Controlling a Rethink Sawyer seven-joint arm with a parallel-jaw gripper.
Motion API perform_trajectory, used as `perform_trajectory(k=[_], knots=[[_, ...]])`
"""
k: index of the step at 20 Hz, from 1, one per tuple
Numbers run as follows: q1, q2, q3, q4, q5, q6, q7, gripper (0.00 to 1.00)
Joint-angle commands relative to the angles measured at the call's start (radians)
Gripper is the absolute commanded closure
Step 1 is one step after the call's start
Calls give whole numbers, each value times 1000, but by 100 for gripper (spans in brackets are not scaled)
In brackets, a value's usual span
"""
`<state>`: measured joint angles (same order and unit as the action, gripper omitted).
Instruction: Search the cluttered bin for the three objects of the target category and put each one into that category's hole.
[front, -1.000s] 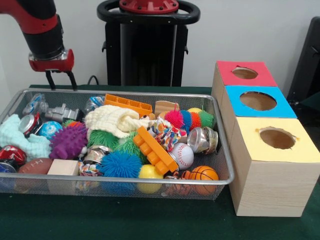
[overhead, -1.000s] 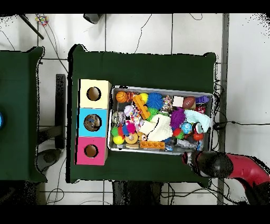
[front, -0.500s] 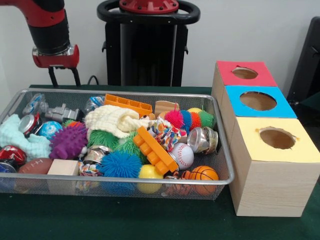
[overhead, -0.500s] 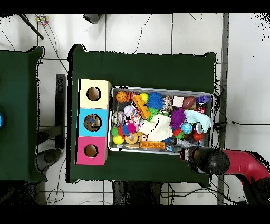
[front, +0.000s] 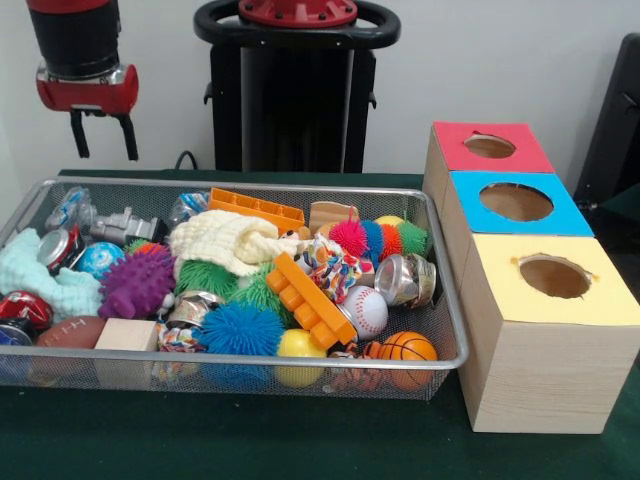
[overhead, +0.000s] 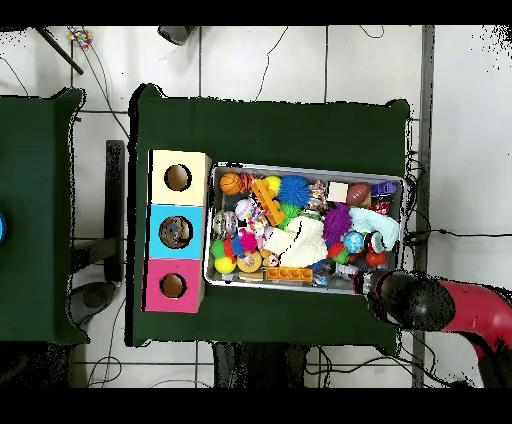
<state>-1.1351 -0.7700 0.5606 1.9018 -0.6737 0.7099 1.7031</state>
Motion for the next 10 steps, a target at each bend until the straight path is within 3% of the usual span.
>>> perform_trajectory(k=[1,10], knots=[[-17,30,-6,-75,8,-62,-13,0],[-52,112,18,-202,9,-11,-94,0]])
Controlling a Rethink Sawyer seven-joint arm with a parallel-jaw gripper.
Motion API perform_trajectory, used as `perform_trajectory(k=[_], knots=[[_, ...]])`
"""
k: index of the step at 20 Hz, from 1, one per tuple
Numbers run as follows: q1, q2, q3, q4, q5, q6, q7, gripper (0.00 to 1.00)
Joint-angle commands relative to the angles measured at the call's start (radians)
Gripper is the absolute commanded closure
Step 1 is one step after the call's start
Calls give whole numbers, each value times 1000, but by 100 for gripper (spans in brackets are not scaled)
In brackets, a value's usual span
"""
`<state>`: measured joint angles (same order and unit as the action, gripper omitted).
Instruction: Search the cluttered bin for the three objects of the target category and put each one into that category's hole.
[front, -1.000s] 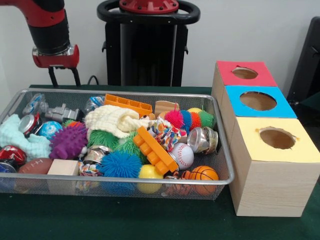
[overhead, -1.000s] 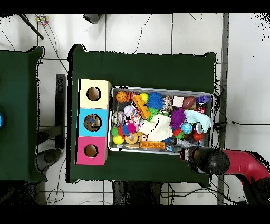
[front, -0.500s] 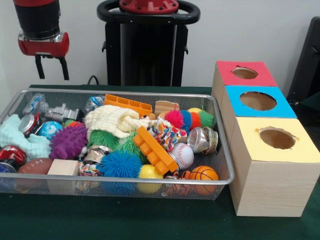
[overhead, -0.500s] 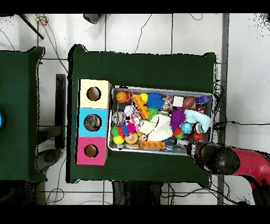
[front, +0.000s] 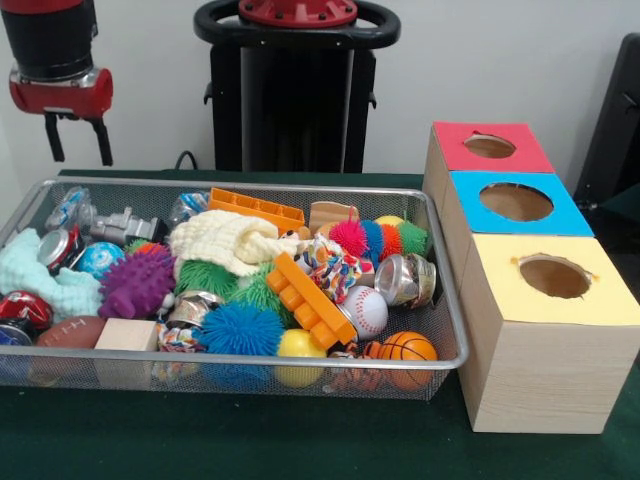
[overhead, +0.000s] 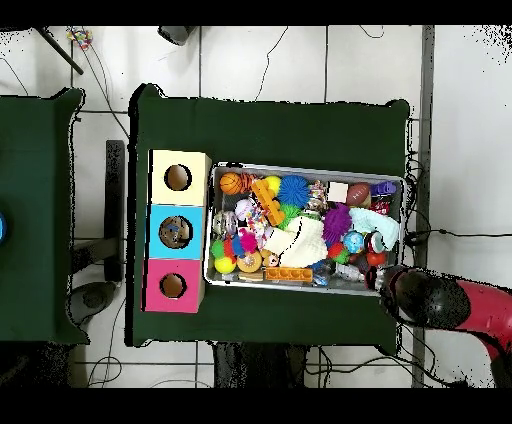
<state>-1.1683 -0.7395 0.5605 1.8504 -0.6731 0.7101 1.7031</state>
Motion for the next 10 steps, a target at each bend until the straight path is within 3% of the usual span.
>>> perform_trajectory(k=[1,10], knots=[[-12,88,15,-170,5,-3,-90,0],[37,147,2,-283,7,32,-67,0]])
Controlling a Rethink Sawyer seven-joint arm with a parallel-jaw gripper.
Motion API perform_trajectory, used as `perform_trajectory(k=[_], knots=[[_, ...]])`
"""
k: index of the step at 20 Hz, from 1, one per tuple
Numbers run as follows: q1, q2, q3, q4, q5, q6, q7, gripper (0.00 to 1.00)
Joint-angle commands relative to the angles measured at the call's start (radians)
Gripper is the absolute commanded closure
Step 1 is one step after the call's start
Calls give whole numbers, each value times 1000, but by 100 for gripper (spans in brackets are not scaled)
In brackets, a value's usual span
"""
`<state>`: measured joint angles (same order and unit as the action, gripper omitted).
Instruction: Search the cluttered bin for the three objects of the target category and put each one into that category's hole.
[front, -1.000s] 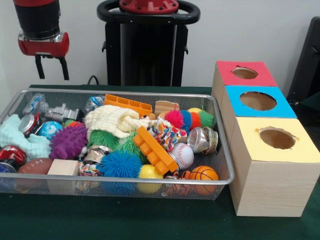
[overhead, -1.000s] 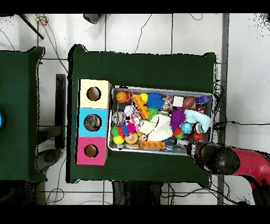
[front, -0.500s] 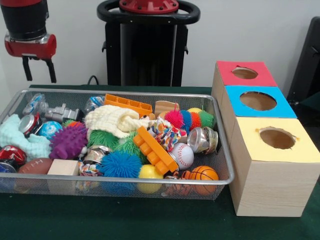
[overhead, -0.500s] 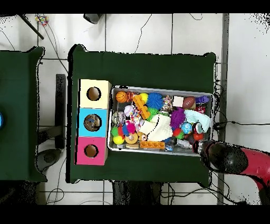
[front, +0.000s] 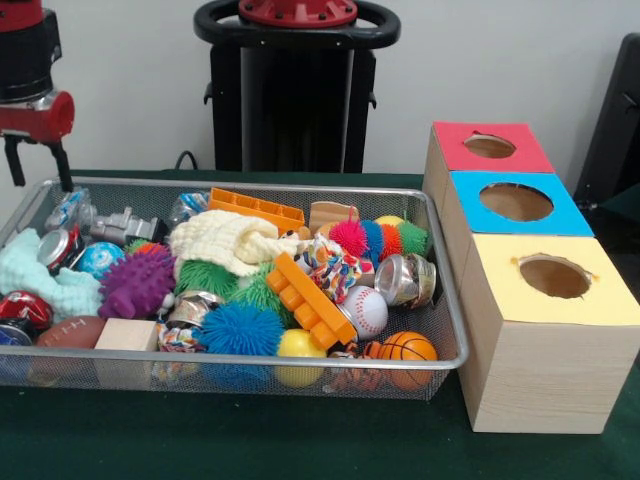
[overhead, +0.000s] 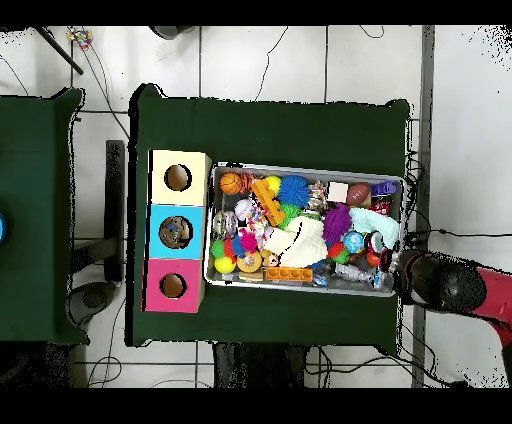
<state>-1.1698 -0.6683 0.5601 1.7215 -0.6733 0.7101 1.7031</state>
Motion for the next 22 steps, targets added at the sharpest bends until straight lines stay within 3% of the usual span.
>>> perform_trajectory(k=[1,6,22], knots=[[43,80,0,-161,3,27,-64,0],[70,76,-19,-157,-4,6,-25,0],[198,31,-155,9,-44,-221,160,0]])
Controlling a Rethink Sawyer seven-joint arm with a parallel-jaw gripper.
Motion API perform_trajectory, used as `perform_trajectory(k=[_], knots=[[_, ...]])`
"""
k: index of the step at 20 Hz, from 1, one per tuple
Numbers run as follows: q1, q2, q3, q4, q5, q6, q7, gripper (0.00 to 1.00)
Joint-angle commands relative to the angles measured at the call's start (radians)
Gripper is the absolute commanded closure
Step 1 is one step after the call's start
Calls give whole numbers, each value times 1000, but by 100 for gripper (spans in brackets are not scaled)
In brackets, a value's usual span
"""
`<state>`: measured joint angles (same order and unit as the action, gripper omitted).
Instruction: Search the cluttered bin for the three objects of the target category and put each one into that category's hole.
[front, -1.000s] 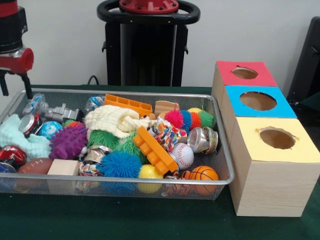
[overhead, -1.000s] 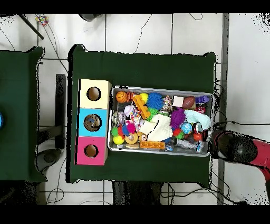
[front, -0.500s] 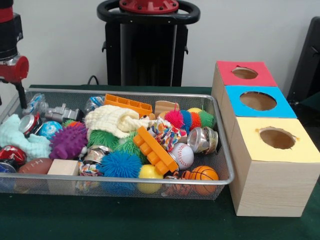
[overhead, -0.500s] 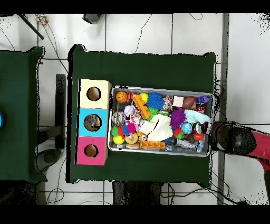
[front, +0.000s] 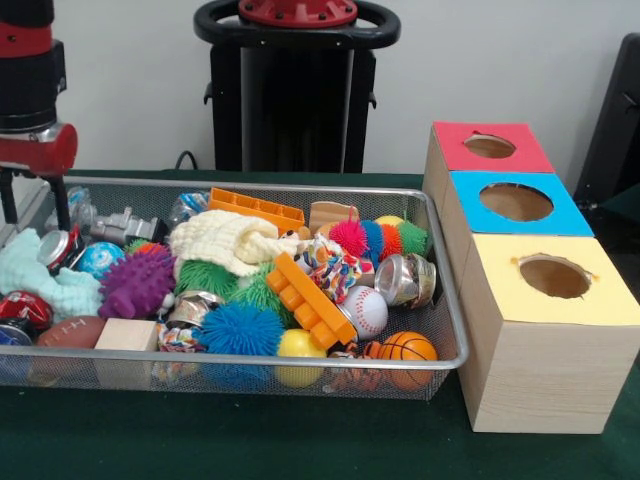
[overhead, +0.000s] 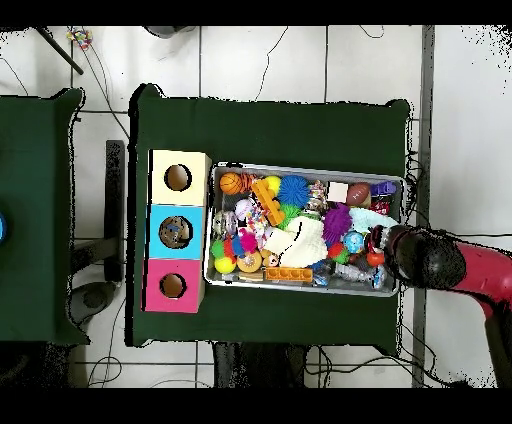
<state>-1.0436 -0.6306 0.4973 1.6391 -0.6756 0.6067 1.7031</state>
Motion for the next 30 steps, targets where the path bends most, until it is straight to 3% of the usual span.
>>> perform_trajectory(k=[1,10,14,18,23,30], knots=[[78,-6,-101,103,-38,-131,162,0],[106,15,-149,137,-5,-212,134,0],[71,27,-136,160,-3,-237,85,0],[-39,45,-110,184,-22,-259,5,0],[-183,11,-78,210,-35,-224,-94,0],[-308,-8,-45,229,-76,-221,-154,0]])
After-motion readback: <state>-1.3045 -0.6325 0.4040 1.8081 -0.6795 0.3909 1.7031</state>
